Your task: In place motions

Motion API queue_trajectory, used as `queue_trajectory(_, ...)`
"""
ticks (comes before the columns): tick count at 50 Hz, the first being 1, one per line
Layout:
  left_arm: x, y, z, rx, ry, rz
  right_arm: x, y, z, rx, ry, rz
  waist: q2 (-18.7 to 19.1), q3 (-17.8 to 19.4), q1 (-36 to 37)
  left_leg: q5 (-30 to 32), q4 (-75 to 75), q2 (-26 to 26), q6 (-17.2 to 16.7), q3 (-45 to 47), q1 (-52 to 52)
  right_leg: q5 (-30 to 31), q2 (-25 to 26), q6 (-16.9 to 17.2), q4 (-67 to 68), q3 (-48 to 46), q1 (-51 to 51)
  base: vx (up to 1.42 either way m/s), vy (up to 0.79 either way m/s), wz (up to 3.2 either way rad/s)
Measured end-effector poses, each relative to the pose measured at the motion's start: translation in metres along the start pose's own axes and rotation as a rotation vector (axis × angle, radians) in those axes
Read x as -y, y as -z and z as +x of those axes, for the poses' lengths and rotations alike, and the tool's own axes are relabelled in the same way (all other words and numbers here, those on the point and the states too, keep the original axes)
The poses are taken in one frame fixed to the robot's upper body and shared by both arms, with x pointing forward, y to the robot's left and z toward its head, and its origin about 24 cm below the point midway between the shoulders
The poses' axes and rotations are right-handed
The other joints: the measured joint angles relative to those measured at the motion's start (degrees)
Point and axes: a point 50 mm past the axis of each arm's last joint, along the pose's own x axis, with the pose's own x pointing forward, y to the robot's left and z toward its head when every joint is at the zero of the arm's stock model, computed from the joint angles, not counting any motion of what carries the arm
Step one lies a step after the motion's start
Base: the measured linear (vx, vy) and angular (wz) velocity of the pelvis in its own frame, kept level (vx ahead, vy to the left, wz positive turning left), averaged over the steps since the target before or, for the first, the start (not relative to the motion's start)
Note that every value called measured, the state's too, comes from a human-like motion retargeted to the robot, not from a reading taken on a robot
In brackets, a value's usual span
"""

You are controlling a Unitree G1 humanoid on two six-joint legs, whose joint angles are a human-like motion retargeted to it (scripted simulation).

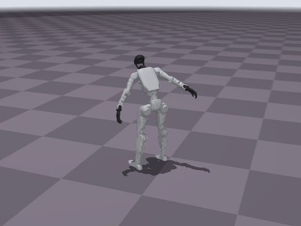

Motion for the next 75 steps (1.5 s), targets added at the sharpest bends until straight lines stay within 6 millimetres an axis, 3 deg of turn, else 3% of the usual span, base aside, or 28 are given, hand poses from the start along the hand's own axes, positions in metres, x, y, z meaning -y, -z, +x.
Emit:
queue_trajectory(2,-0.007,-0.014,-0.005,0.049,-0.011,-0.024,0.006,-0.001,0.0,0.009,0.01,0.09,-0.6,3.5,-1.9,0.7,-0.3,0.9,-0.6,0.5,-1.0,1.0,1.1,-0.5,-0.3,0.3,-1.4,-0.02,0.05,-0.35)
queue_trajectory(10,-0.01,-0.064,-0.019,0.189,-0.039,-0.057,0.045,0.023,-0.006,0.068,0.055,0.637,-0.1,3.7,-7.0,2.8,-0.6,4.3,-1.5,3.0,-13.9,5.8,5.5,-0.7,-1.9,4.1,-17.0,-0.03,0.11,-0.62)
queue_trajectory(15,0.0,-0.107,-0.033,0.299,-0.075,-0.1,0.059,0.023,-0.009,0.214,0.096,0.91,-0.7,3.7,-10.6,3.4,-0.8,5.7,-1.1,4.1,-21.2,7.6,8.0,-1.1,-2.0,5.2,-25.9,0.08,0.1,-0.59)
queue_trajectory(24,0.045,-0.171,-0.059,0.538,0.044,-0.12,0.06,0.002,-0.008,0.29,0.134,1.003,-5.4,3.7,-20.4,3.9,-0.8,5.4,-0.7,6.1,-30.9,9.2,9.2,-1.7,-2.0,7.0,-37.5,0.17,0.07,-0.22)
queue_trajectory(27,0.046,-0.184,-0.068,0.593,0.058,-0.158,0.053,-0.016,-0.006,0.315,0.122,0.984,-7.8,3.7,-23.8,3.8,-0.8,5.4,-0.5,7.3,-33.4,9.3,9.9,-2.1,-1.7,7.4,-40.7,0.2,0.03,-0.3)
queue_trajectory(33,0.024,-0.189,-0.078,0.612,0.07,-0.17,0.036,-0.059,-0.004,0.371,0.043,0.95,-12.7,3.7,-31.3,3.7,-1.1,5.7,-0.5,9.2,-36.4,9.4,11.4,-2.6,-1.0,8.1,-44.9,0.19,0.08,-0.25)
queue_trajectory(37,0.032,-0.189,-0.078,0.601,0.187,-0.121,0.032,-0.058,-0.004,0.351,0.106,0.979,-13.1,3.7,-31.7,3.9,-1.2,5.9,-0.5,9.5,-37.0,9.3,11.6,-2.7,-1.0,8.5,-45.2,0.01,0.01,0.01)
queue_trajectory(40,0.038,-0.185,-0.073,0.591,0.16,-0.092,0.033,-0.052,-0.004,0.326,0.177,1.006,-11.3,3.7,-29.7,4.3,-0.8,5.9,-0.3,8.8,-37.3,9.0,11.5,-3.2,-1.1,8.4,-44.6,-0.06,0.02,0.15)
queue_trajectory(44,0.032,-0.153,-0.05,0.524,0.061,-0.119,0.04,-0.07,-0.006,0.39,0.17,1.003,-8.1,3.7,-26.9,4.6,-0.1,6.1,-0.2,7.8,-36.7,8.2,10.9,-3.5,-1.1,7.4,-42.5,-0.08,0.08,0.17)
queue_trajectory(47,0.022,-0.102,-0.024,0.383,0.041,-0.136,0.048,-0.1,-0.01,0.488,0.119,0.955,-5.7,3.7,-24.5,4.7,0.2,5.9,-0.1,6.9,-35.4,7.6,10.2,-3.4,-1.2,6.5,-40.1,-0.14,0.22,0.27)
queue_trajectory(50,0.01,-0.021,0.0,0.157,0.03,-0.168,0.057,-0.136,-0.017,0.579,0.061,0.857,-3.1,3.7,-21.4,4.8,0.4,5.6,-0.1,5.9,-33.8,7.2,9.1,-3.3,-1.5,5.5,-37.1,-0.19,0.07,0.44)
queue_trajectory(53,0.008,0.079,0.009,-0.1,0.038,-0.252,0.067,-0.175,-0.028,0.656,0.011,0.704,-0.1,3.7,-17.1,4.9,0.5,4.8,0.1,4.9,-31.9,6.7,7.7,-3.1,-1.7,4.3,-34.0,-0.25,0.02,0.61)
queue_trajectory(55,0.01,0.147,0.002,-0.264,0.048,-0.281,0.074,-0.198,-0.037,0.704,-0.015,0.586,2.3,3.7,-13.6,5.0,0.6,3.9,0.4,3.9,-30.9,6.3,6.4,-2.9,-1.8,3.2,-31.8,-0.32,0.08,0.84)
queue_trajectory(58,0.006,0.234,-0.025,-0.477,0.044,-0.279,0.094,-0.223,-0.05,0.747,0.032,0.441,6.8,3.7,-7.2,5.3,0.6,2.3,0.7,1.8,-29.8,5.5,4.2,-2.4,-2.1,1.1,-28.7,-0.31,0.0,0.99)
queue_trajectory(60,-0.004,0.282,-0.051,-0.607,0.022,-0.262,0.111,-0.236,-0.061,0.781,0.11,0.372,10.3,3.7,-2.4,5.6,0.6,1.1,1.0,0.1,-29.3,4.9,2.7,-2.1,-2.0,-0.7,-26.8,-0.31,-0.01,1.08)
queue_trajectory(63,-0.025,0.336,-0.096,-0.78,-0.076,-0.232,0.132,-0.25,-0.074,0.82,0.206,0.297,15.7,3.7,4.8,6.6,0.6,-0.9,1.1,-3.1,-29.3,3.9,0.3,-1.8,-1.9,-4.0,-24.1,-0.43,0.08,1.26)
queue_trajectory(67,-0.039,0.378,-0.145,-0.931,-0.218,-0.316,0.147,-0.262,-0.087,0.866,0.242,0.252,22.3,3.7,14.1,8.3,0.6,-4.2,1.2,-7.8,-30.0,2.7,-3.2,-1.3,-1.8,-9.1,-21.1,-0.56,0.06,1.45)
queue_trajectory(70,-0.04,0.388,-0.159,-0.958,-0.28,-0.416,0.155,-0.267,-0.094,0.91,0.228,0.345,27.6,3.7,21.9,9.4,0.1,-6.6,1.0,-11.6,-30.3,2.1,-5.3,-1.2,-1.8,-13.4,-18.8,-0.55,-0.16,1.41)
queue_trajectory(72,-0.034,0.385,-0.152,-0.929,-0.285,-0.464,0.154,-0.276,-0.099,0.955,0.183,0.434,30.4,3.7,27.5,10.2,-0.6,-7.7,1.1,-13.4,-31.1,2.0,-5.9,-1.5,-1.7,-15.8,-18.3,-0.5,-0.15,1.1)
queue_trajectory(75,-0.011,0.37,-0.123,-0.849,-0.278,-0.502,0.152,-0.295,-0.112,1.02,0.105,0.493,34.6,3.7,35.2,11.2,-1.2,-9.4,1.1,-16.4,-33.1,2.3,-7.0,-0.9,-1.9,-19.0,-18.4,-0.39,-0.22,0.98)
